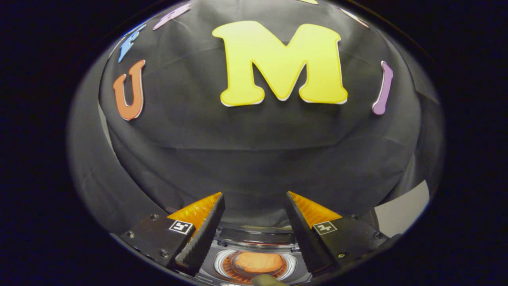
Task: Put the clothes into the washing machine and then close the washing machine lid.
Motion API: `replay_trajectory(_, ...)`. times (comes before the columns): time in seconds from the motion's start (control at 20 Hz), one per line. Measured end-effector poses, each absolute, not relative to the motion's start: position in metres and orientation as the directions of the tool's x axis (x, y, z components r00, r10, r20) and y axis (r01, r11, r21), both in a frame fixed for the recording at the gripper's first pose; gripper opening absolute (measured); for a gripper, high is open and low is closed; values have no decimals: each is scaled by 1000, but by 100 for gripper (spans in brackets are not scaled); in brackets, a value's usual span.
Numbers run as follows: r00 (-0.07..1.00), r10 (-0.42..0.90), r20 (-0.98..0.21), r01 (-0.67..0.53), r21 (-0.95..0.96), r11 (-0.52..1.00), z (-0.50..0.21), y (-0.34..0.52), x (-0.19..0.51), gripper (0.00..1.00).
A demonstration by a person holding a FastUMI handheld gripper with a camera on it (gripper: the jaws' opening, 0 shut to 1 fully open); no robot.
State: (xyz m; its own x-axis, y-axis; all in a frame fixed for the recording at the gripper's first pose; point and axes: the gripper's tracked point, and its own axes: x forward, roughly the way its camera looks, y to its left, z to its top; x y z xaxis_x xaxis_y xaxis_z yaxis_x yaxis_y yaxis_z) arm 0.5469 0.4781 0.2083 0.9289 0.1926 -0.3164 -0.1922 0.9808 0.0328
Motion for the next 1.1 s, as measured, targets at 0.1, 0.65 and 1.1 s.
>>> replay_trajectory(0.1, 924, 149, -351, -140, 52, 989, 193, 472, 559, 95)
replay_trajectory(0.65, 939, 58, -339, -54, 20, 998, 156, 468, 578, 95)
replay_trajectory(1.1, 958, 78, -275, -78, 12, 997, 154, 467, 558, 95)
